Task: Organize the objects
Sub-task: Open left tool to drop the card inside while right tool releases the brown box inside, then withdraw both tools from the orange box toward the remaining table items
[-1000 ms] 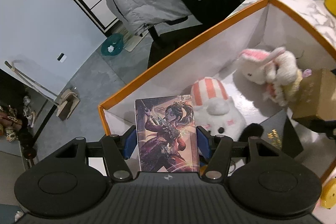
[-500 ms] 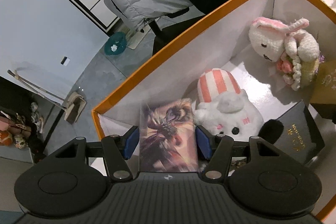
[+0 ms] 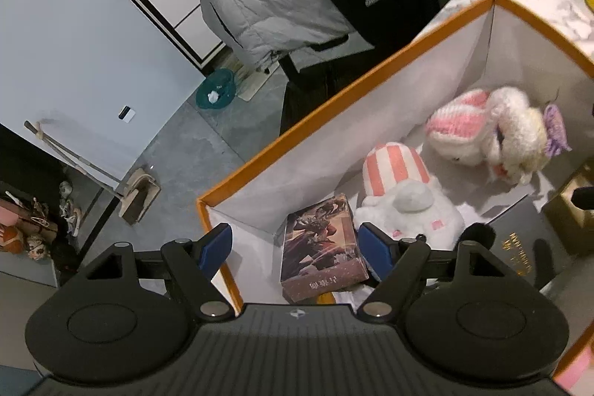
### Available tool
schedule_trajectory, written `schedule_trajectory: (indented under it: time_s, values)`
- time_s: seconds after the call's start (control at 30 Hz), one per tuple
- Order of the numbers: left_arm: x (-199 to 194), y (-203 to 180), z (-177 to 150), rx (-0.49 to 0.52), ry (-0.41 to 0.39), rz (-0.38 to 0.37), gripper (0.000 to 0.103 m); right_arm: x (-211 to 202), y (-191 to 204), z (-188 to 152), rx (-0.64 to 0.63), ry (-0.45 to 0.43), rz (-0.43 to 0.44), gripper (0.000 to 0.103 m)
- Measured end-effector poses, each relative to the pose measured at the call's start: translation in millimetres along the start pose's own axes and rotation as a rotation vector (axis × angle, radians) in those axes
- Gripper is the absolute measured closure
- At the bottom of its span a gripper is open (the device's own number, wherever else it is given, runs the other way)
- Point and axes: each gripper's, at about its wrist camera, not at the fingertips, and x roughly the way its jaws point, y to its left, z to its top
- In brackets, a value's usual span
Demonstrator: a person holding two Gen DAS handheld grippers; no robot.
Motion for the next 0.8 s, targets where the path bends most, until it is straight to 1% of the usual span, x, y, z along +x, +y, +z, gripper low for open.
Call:
schedule_trajectory:
  time_s: [0.23, 0.33, 0.5, 0.67, 0.8]
  values:
    - [-25, 7, -8, -0.036, -0.051, -0.036, 0.014, -17, -8, -8, 0.039, -0.040, 0.005, 0.034]
    - [-38, 12, -15, -0.073, -0.078, -0.059, 0.014, -27, -10, -14, 0.063, -0.064, 0.018, 0.034]
    - [-65, 17, -32, -0.146, -0.111, -0.117, 0.014, -48, -12, -27, 0.091, -0.109, 0.027, 0.032]
    - [-91, 16, -51, -0.185, -0.138, -0.130, 0.014, -67, -14, -44, 0.109, -0.130, 0.028, 0.032]
    - [-109, 20, -63, -0.241, -0.143, -0.146, 0.014, -79, -14, -59, 0.124, -0.141, 0.028, 0.031]
